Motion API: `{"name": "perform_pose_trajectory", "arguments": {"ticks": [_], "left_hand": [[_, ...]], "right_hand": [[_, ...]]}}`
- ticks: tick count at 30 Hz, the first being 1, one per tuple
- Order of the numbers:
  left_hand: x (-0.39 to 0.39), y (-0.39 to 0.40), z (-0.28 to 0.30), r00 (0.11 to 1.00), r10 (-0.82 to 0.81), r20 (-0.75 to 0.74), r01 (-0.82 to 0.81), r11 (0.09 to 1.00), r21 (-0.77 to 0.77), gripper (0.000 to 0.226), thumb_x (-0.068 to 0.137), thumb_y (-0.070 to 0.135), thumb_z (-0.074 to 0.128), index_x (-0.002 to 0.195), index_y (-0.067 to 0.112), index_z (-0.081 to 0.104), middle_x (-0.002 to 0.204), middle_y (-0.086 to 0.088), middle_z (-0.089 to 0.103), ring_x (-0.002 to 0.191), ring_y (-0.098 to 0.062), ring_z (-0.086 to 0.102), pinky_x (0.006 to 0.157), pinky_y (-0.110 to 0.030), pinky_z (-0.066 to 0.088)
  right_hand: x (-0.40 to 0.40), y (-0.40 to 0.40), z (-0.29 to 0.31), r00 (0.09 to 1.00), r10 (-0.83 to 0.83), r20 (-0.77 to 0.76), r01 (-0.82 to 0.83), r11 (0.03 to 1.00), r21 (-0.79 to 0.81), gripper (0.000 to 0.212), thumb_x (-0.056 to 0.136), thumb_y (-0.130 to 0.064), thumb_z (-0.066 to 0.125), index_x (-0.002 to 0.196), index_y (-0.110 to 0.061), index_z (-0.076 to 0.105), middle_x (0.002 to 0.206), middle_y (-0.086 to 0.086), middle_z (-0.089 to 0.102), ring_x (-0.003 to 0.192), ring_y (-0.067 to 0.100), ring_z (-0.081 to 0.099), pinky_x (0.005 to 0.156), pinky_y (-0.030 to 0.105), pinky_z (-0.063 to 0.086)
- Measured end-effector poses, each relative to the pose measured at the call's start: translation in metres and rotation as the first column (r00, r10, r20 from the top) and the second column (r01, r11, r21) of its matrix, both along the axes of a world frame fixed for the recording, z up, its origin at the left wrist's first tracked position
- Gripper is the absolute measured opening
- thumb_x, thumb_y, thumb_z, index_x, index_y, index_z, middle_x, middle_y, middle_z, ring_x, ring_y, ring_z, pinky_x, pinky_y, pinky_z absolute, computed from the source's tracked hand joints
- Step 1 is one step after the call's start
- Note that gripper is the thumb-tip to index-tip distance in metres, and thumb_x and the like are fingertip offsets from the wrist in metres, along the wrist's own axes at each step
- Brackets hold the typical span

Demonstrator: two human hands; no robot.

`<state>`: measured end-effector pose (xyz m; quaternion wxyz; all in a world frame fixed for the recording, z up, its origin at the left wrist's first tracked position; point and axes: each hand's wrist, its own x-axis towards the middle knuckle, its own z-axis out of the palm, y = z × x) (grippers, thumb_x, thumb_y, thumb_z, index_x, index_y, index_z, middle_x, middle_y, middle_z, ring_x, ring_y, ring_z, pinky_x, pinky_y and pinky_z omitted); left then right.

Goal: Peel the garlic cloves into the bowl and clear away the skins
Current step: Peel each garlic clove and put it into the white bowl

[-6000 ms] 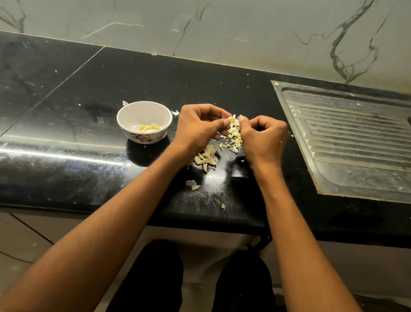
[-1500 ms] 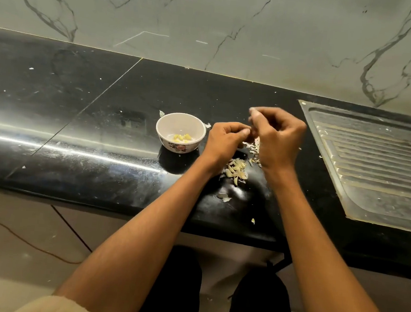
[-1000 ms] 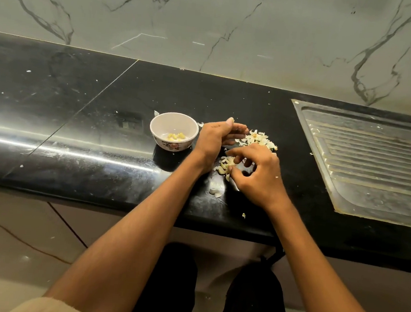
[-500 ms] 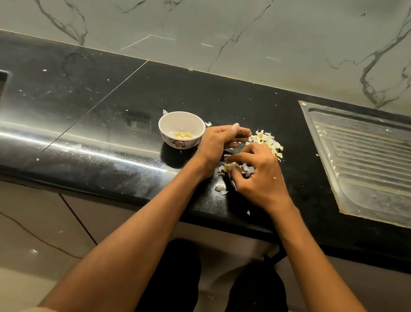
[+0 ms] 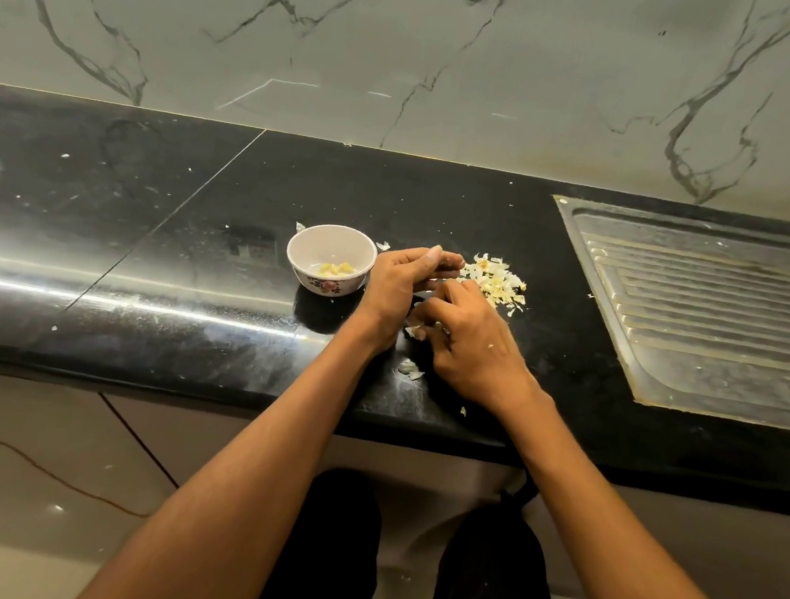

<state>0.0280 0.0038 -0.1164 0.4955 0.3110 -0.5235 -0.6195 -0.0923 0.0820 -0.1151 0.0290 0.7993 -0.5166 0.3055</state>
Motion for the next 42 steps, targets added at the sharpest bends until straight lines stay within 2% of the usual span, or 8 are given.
{"name": "perform_pose_trajectory", "arguments": {"ticks": [4,9,12,17,24,29,36,42], "left_hand": [[0.0,0.0,0.0,1.0,-0.004,-0.025,0.004,1.0,0.012,0.03,0.096,0.027,0.059,0.103,0.004,0.077,0.112,-0.021,0.075,0.103,-0.028,0.072,0.097,-0.043,0.055],[0.0,0.004,0.002,1.0,0.015,-0.004,-0.016,0.999,-0.043,0.025,0.104,0.012,0.053,0.103,0.0,0.075,0.103,-0.018,0.076,0.092,-0.02,0.072,0.084,-0.029,0.058],[0.0,0.004,0.003,0.999,0.026,0.038,-0.023,0.997,-0.073,0.023,0.103,0.01,0.054,0.105,0.001,0.075,0.098,-0.015,0.077,0.088,-0.016,0.073,0.077,-0.025,0.055],[0.002,0.006,0.001,0.988,0.039,0.151,-0.017,0.989,-0.145,0.017,0.094,0.002,0.067,0.108,0.002,0.077,0.097,-0.015,0.078,0.088,-0.018,0.072,0.081,-0.029,0.053],[-0.002,0.01,0.002,0.978,0.094,0.185,-0.055,0.977,-0.207,0.014,0.087,0.0,0.077,0.101,-0.002,0.077,0.091,-0.013,0.079,0.083,-0.015,0.075,0.079,-0.024,0.057],[-0.002,0.009,0.001,0.967,0.155,0.2,-0.115,0.973,-0.199,0.013,0.086,0.006,0.079,0.098,0.001,0.078,0.089,-0.012,0.079,0.091,-0.03,0.076,0.087,-0.036,0.061],[-0.004,0.009,0.001,0.937,0.234,0.259,-0.177,0.958,-0.228,0.009,0.084,0.006,0.081,0.081,0.014,0.079,0.08,-0.004,0.078,0.08,-0.019,0.075,0.08,-0.032,0.061],[-0.003,0.01,0.002,0.906,0.278,0.319,-0.187,0.94,-0.286,0.01,0.084,0.007,0.08,0.079,0.016,0.078,0.078,0.001,0.076,0.076,-0.01,0.071,0.073,-0.023,0.057]], "right_hand": [[0.001,-0.002,-0.002,1.0,0.01,0.011,-0.01,1.0,-0.014,0.007,0.097,-0.009,0.058,0.092,-0.005,0.061,0.096,0.009,0.057,0.091,0.024,0.048,0.078,0.042,0.047],[-0.003,-0.003,0.0,0.956,-0.077,0.281,0.102,0.992,-0.075,0.014,0.099,-0.004,0.055,0.087,-0.008,0.061,0.086,0.002,0.058,0.083,0.018,0.05,0.076,0.028,0.041],[-0.01,-0.007,0.004,0.866,-0.167,0.471,0.248,0.962,-0.115,0.014,0.094,-0.001,0.061,0.084,-0.007,0.068,0.083,0.001,0.066,0.077,0.014,0.058,0.071,0.022,0.044],[-0.022,-0.017,0.006,0.661,-0.296,0.69,0.385,0.922,0.027,0.011,0.093,-0.004,0.069,0.093,-0.012,0.077,0.084,-0.006,0.073,0.077,0.007,0.068,0.072,0.024,0.056],[-0.019,-0.018,0.009,0.657,-0.26,0.708,0.312,0.948,0.058,0.018,0.092,-0.001,0.072,0.09,-0.019,0.069,0.082,-0.01,0.069,0.076,0.005,0.068,0.069,0.018,0.055],[-0.017,-0.02,0.007,0.739,-0.235,0.632,0.288,0.958,0.02,0.01,0.091,-0.005,0.073,0.096,-0.013,0.077,0.086,-0.005,0.075,0.079,0.009,0.071,0.074,0.034,0.061],[-0.014,-0.015,0.009,0.775,-0.222,0.591,0.274,0.962,0.002,0.014,0.084,-0.002,0.076,0.088,-0.015,0.081,0.074,-0.023,0.067,0.068,0.0,0.069,0.063,0.018,0.057],[-0.016,-0.015,0.006,0.784,-0.247,0.57,0.316,0.948,-0.024,0.003,0.079,-0.012,0.08,0.079,-0.016,0.08,0.072,-0.009,0.075,0.062,0.002,0.069,0.061,0.028,0.06]]}}
